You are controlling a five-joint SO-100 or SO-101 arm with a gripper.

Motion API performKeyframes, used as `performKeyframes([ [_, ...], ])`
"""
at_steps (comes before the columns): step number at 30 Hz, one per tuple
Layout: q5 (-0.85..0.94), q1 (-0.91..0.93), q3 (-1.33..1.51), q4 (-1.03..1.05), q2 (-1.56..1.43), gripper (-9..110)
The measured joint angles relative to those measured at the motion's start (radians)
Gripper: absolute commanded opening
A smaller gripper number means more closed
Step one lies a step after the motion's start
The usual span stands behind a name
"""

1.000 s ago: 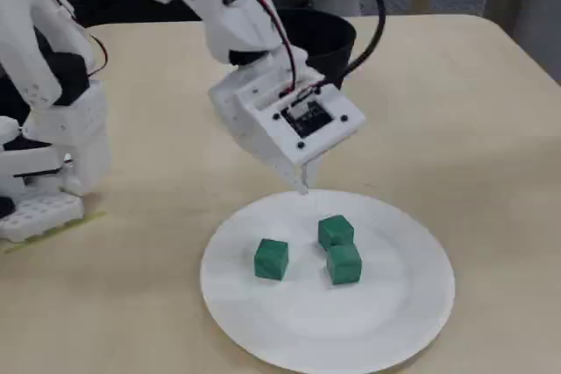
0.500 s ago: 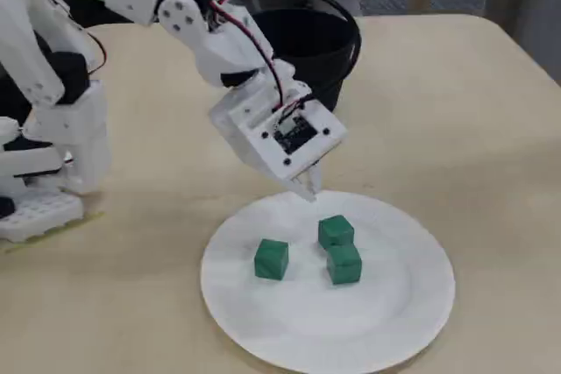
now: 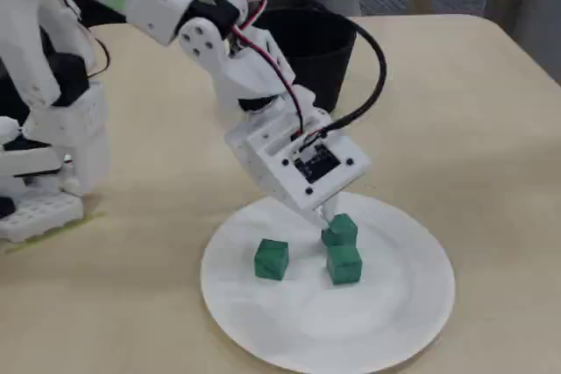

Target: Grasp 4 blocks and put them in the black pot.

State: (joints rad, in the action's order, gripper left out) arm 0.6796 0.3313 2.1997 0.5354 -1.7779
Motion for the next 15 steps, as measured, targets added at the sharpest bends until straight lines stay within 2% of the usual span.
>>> performKeyframes([
  [3,0.017,0.011,-0.038,0.000,0.012,13],
  [10,0.043,0.037,-0.064,0.029,0.014,21],
  [15,0.066,0.048,-0.064,0.081,0.014,21],
])
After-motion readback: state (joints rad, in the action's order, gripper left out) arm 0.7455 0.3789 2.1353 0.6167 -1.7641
